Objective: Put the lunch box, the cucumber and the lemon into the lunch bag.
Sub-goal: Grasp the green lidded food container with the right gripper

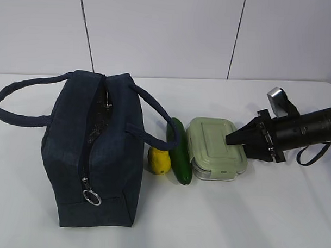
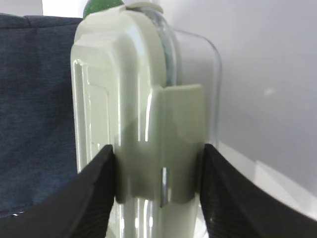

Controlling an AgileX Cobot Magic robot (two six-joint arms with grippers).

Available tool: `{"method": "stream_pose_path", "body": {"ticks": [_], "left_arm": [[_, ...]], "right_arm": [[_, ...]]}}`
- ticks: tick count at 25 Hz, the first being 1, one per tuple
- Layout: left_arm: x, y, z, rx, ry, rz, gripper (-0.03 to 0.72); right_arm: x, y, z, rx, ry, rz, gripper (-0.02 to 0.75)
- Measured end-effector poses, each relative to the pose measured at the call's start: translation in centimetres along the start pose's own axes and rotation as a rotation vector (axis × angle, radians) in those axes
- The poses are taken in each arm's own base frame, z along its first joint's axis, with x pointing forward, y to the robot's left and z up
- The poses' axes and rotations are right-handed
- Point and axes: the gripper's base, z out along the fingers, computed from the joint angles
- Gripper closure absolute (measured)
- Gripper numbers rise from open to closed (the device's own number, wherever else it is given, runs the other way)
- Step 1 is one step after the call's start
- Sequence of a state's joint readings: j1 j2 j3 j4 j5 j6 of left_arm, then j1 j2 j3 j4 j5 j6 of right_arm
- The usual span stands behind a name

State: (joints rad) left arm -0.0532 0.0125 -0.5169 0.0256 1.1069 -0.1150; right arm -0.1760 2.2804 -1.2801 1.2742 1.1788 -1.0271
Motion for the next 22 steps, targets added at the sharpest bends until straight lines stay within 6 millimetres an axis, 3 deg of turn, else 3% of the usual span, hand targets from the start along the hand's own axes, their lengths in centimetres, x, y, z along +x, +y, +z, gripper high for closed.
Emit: {"method": "stream_pose_path", "body": {"ticks": [22], "left_arm": [[0.00, 0.00, 0.00, 0.000, 0.000, 0.000, 0.435]], "right_arm": [[0.02, -0.01, 0.00, 0.001, 0.002, 0.016, 0.372]]}}
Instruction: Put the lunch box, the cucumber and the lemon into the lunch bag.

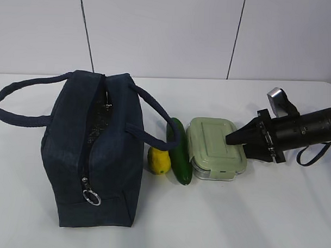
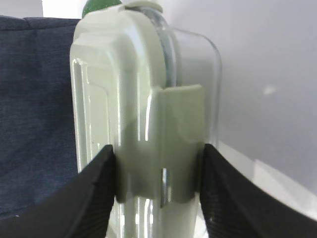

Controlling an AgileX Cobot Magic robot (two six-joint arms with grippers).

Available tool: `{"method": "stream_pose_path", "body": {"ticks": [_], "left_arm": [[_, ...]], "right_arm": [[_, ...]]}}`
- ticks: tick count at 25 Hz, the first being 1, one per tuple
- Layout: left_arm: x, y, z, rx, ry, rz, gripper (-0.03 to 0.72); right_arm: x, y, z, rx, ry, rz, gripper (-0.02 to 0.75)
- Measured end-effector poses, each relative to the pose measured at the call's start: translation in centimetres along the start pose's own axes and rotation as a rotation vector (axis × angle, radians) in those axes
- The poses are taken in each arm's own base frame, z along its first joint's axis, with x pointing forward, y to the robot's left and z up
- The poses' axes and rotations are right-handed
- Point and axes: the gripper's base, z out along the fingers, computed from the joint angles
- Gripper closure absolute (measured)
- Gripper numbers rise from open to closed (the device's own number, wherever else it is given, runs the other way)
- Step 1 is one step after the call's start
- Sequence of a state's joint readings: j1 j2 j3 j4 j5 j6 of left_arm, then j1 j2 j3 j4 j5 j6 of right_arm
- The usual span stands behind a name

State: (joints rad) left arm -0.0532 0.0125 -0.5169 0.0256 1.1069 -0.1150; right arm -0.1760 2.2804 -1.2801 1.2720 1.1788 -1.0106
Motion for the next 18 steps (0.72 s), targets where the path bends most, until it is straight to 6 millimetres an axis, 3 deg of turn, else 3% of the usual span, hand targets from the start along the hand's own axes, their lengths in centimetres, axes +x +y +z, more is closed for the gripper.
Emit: {"method": "stream_pose_path", "body": {"ticks": [18], "left_arm": [[0.00, 0.00, 0.00, 0.000, 0.000, 0.000, 0.435]], "right_arm": [[-0.05, 0.36, -0.30, 0.020, 0.003, -0.017, 0.372]]}}
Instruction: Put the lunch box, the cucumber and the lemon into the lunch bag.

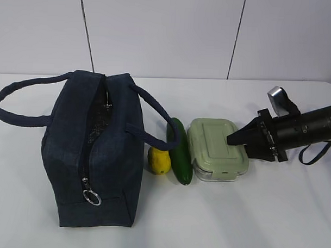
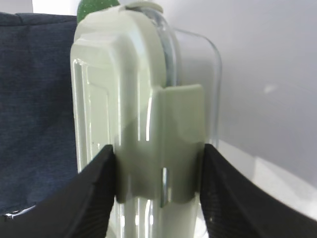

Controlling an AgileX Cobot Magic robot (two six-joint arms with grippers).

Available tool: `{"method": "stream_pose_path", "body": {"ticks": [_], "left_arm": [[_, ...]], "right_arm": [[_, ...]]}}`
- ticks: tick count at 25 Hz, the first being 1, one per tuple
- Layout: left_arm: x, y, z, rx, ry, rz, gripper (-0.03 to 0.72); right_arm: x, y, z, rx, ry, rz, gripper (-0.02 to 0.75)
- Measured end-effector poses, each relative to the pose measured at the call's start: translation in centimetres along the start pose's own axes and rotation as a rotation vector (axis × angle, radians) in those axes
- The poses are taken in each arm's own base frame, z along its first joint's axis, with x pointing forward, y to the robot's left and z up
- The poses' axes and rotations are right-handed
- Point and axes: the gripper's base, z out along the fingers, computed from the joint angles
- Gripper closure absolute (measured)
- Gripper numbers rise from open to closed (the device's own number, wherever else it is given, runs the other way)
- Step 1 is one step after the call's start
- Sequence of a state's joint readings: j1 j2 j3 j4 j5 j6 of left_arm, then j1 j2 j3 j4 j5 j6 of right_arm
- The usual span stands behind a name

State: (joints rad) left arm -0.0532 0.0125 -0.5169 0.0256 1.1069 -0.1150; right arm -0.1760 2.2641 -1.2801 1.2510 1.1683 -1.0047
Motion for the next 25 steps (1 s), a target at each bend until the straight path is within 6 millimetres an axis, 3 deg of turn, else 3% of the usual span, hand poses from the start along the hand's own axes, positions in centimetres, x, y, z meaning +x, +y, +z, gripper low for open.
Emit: {"method": "stream_pose_path", "body": {"ticks": [25], "left_arm": [[0.00, 0.00, 0.00, 0.000, 0.000, 0.000, 0.435]], "right_arm": [[-0.30, 0.63, -0.56, 0.039, -0.019, 0.000, 0.372]]}}
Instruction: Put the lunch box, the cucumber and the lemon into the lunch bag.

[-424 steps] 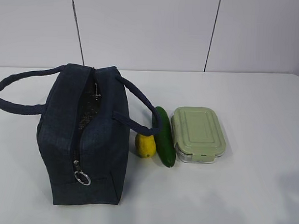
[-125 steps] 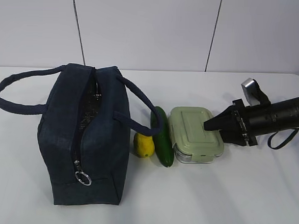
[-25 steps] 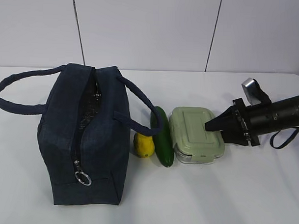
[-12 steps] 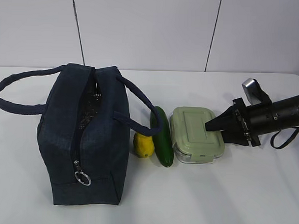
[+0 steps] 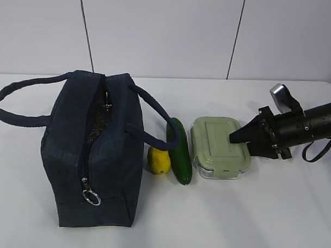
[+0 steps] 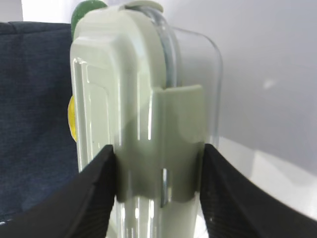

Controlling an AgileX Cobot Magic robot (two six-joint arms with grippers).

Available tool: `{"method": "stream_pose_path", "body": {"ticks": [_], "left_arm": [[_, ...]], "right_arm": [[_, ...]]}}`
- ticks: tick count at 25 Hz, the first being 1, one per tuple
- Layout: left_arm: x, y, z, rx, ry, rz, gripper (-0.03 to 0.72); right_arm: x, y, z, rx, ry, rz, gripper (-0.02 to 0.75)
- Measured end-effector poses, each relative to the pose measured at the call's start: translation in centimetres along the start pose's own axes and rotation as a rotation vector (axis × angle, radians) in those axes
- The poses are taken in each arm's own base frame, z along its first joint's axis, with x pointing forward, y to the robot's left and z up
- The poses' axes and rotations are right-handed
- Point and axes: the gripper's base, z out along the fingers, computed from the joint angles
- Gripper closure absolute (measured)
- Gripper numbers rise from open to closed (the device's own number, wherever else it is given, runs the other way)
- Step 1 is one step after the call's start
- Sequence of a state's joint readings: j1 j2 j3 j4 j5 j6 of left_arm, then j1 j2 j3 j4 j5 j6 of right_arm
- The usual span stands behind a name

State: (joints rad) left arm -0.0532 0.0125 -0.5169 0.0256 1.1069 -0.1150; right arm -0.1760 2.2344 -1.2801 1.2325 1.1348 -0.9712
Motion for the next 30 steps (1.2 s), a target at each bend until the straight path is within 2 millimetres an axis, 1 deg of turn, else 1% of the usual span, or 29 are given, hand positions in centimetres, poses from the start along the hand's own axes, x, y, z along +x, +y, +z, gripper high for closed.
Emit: {"method": "stream_pose_path", "body": {"ticks": [24, 26, 30], "left_arm": [[0.0, 0.0, 0.0, 0.000, 0.000, 0.000, 0.435], [0.0, 0.0, 0.0, 0.000, 0.000, 0.000, 0.435], [0.0, 0.0, 0.0, 0.000, 0.000, 0.000, 0.435]], "right_arm": [[0.0, 0.1, -0.1, 0.003, 0.000, 0.043, 0.372], [0.0, 0.3, -0.2, 0.003, -0.003, 0.040, 0.372], [-0.2, 1.2, -0.8, 0.006, -0.020, 0.016, 0.372]]}}
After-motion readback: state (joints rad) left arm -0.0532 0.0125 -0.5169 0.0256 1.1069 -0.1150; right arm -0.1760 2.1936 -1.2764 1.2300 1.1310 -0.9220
